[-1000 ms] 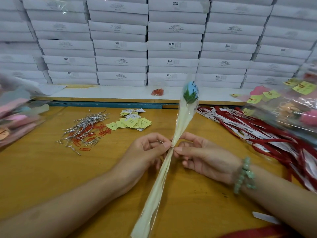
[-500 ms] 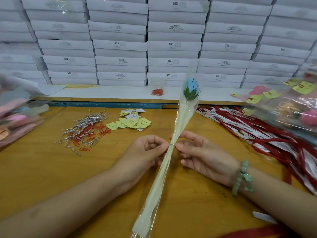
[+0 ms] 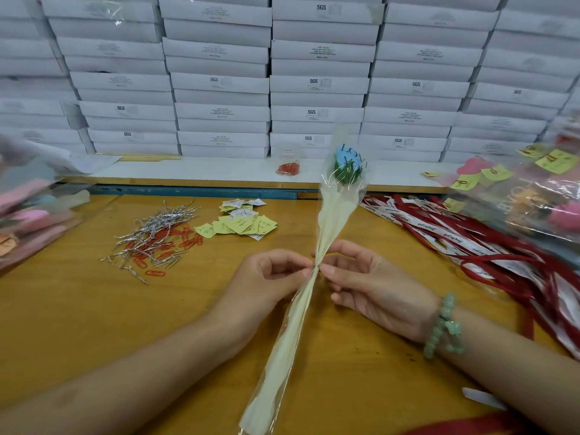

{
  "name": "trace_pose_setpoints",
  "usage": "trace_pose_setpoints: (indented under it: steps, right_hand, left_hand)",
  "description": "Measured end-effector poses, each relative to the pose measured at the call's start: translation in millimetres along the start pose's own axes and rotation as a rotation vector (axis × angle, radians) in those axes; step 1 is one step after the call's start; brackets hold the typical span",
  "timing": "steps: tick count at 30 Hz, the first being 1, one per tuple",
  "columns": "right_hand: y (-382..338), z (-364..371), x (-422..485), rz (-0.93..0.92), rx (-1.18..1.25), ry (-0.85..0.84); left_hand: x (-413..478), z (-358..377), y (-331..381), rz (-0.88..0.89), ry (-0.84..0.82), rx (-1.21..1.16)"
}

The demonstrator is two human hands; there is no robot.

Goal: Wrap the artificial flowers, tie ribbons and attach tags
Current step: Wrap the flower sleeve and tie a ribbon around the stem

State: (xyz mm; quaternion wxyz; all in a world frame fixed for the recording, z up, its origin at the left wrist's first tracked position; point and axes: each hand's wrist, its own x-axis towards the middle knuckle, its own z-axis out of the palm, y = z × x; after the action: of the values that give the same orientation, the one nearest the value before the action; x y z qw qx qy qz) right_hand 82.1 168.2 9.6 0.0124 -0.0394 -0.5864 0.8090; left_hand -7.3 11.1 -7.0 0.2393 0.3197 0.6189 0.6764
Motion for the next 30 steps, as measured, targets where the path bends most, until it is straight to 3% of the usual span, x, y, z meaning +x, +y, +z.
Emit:
trace_pose_setpoints:
  steps: [5,9,30]
  right_hand:
    - [2.5,1.4,-0.9,-0.031,-0.096,0.006]
    - [3.5,2.5,-1.9,-0.039,-0.116,0.018]
    - [6.1,8.2,-1.5,-0.04,-0.169,0.124]
  left_hand:
    - [-1.0,-0.5,2.0,-0.008,-0.057,-0.045]
    - [-0.9,0.8,2.4,0.02,-0.036,0.039]
    - [-3.1,3.0,3.5,-0.063,0.082,-0.03]
